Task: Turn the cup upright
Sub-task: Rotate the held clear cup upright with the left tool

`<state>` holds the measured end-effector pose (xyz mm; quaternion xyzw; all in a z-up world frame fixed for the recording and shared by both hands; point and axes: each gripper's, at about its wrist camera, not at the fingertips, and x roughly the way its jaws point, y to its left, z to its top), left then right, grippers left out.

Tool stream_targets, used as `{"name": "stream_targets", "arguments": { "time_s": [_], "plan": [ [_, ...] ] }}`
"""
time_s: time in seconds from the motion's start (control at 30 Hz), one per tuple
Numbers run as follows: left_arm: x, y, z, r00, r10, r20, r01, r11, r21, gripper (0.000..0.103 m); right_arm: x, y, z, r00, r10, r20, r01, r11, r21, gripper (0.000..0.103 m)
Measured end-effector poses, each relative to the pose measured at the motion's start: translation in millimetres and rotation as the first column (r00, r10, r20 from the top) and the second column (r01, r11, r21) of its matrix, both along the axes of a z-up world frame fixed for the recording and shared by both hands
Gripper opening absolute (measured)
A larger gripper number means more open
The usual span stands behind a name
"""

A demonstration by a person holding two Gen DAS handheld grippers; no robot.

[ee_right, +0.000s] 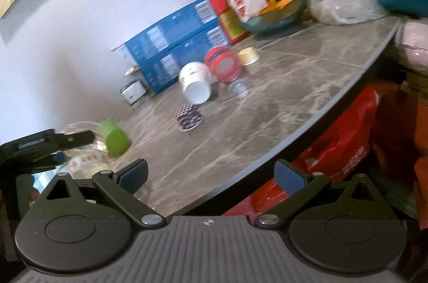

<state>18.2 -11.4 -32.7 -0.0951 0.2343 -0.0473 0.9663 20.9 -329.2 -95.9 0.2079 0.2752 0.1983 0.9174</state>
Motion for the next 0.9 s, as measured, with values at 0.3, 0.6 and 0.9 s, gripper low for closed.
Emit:
{"name": "stream_targets", "arguments": {
  "time_s": [0.3,0.6,0.9],
  "plan": [
    [-38,-34,-17,0.940,-0.030,0.341,-0.016,0.991,0.131,0.074,-6,-29,-32,0.995,-0.084,0.057,0.085,0.996,0.000,0.102],
    [-35,-68,-53,0.902,0.151,0.404,-0.257,0.941,0.221,0.074,4,-64,-89,0.982,-0.185,0.035,0.186,0.983,-0.006,0.102],
    [-31,-93,-87,0.872,0.185,0.453,-0.373,0.851,0.370,0.074,3,-72,-111,0.980,-0.201,0.003,0.201,0.979,0.032,0.102]
  ]
}}
